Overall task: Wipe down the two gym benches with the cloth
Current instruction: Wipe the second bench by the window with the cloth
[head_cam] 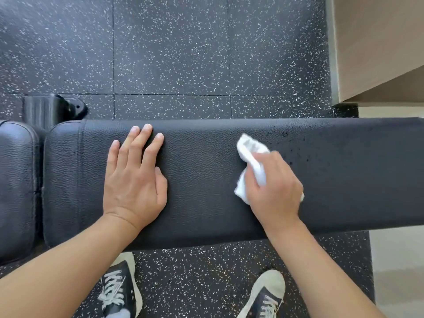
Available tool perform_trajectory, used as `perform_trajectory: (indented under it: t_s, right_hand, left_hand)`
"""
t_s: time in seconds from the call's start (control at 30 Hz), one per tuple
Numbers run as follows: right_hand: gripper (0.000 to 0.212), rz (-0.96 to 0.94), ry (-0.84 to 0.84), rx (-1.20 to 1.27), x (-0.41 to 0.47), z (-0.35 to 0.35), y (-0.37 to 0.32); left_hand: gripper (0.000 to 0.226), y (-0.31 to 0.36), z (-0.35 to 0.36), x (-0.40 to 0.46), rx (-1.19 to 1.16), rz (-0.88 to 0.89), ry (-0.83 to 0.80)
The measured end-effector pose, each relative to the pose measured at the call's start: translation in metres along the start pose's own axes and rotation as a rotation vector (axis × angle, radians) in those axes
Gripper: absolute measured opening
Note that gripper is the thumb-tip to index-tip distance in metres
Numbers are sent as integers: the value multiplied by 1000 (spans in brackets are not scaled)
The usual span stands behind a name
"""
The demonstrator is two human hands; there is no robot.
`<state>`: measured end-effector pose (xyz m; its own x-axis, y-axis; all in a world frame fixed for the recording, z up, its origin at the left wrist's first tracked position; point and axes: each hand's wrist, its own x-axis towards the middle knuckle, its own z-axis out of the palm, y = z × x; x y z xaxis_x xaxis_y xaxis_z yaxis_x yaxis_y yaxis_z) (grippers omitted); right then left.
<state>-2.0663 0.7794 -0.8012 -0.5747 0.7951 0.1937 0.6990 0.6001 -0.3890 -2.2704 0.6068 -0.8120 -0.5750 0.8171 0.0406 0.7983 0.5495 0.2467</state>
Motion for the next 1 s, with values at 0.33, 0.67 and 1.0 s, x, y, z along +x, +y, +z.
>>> perform_trajectory:
  t_s: [0.33,0.67,1.0]
  right_hand:
    - [14,-220,-141,129,-15,37,-104]
    - [19,-19,60,-74,-10,-9,25]
    - [21,-112,-65,145,8,48,-125]
  left_hand:
    - [66,2,-4,2,-18,-15,-35]
    - [66,0,-1,0,-16,5,-6]
    - [66,1,-3,2,-19,-8,-27]
